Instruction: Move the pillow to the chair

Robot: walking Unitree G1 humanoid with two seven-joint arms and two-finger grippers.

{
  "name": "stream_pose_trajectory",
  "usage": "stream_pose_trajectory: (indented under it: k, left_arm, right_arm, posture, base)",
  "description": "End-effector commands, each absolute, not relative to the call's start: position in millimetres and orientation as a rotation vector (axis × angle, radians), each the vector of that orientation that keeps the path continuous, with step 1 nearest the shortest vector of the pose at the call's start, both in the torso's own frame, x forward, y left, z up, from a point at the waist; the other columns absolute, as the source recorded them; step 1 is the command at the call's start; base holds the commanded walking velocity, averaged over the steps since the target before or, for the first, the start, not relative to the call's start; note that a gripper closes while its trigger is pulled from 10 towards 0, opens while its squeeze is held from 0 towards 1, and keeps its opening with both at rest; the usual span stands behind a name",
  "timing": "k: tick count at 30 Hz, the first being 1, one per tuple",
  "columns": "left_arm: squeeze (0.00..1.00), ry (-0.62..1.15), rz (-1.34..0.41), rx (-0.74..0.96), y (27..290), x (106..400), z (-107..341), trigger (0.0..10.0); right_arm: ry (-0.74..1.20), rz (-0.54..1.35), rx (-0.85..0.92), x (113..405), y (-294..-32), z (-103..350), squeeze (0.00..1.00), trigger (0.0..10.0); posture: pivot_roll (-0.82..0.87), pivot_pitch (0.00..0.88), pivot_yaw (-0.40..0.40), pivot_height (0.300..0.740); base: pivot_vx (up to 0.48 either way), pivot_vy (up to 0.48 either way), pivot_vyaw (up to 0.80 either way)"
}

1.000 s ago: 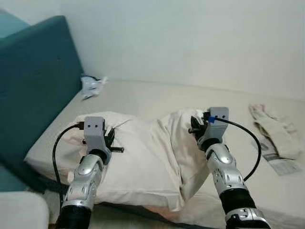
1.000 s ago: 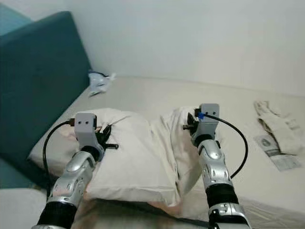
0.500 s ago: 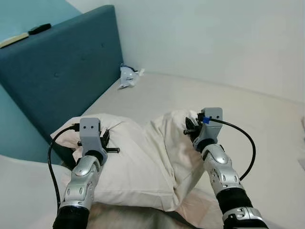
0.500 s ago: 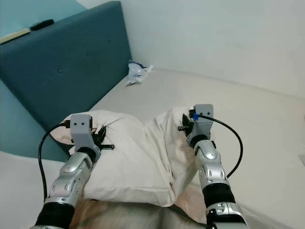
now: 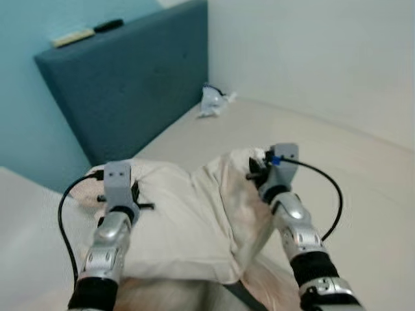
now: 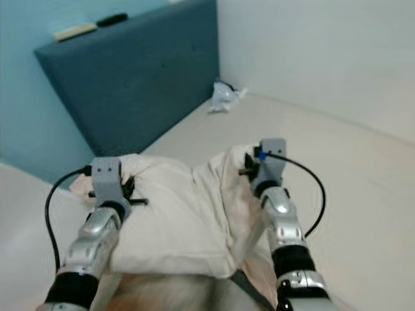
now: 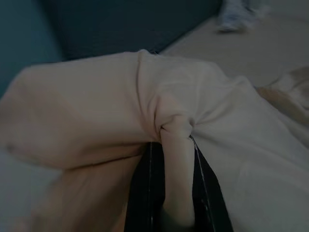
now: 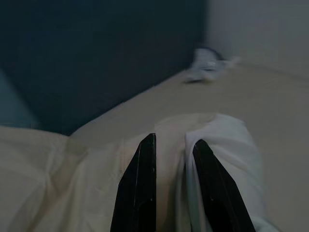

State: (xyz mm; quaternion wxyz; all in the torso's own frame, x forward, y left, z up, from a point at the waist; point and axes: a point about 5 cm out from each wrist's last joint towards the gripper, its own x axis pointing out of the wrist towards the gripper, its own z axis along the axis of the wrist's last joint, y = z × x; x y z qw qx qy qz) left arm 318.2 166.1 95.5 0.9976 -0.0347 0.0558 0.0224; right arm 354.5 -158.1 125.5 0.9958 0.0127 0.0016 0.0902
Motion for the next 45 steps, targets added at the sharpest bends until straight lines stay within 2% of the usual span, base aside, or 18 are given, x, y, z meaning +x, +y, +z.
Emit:
stream_pose_trajectory:
  k: [1,15,23,45]
  left_arm:
    - [0.0,0.101,0.06,-0.069,168,317,97,10.0]
    - [0.0,0.116,0.111,-0.128,167,315,93,10.0]
    - [0.0,0.198,0.079,-0.202,163,315,89,10.0]
    - [0.0,0.265,0.043,-0.07,166,311,82,10.0]
  right_arm:
    - [-0.016,0.234,0.004,357,-149,132,0.0,10.0]
    - [-0.021,0.262,-0.023,360,-147,135,0.0,10.0]
    - [-0.022,0.242,-0.012,361,-148,134,0.0,10.0]
    - [0.005,0.253,0.016,357,-144,123,0.0,10.0]
  posture:
    - [0.01,0.049,-0.051,0.74]
    - [0.01,0.05,-0.071,0.74]
    - [0.02,0.055,-0.049,0.74]
    - [0.03,0.063,-0.05,0.74]
  base:
    - [0.0,0.0,0.8]
    - [0.0,0.0,0.8]
    - [0.0,0.0,0.8]
    - [0.0,0.0,0.8]
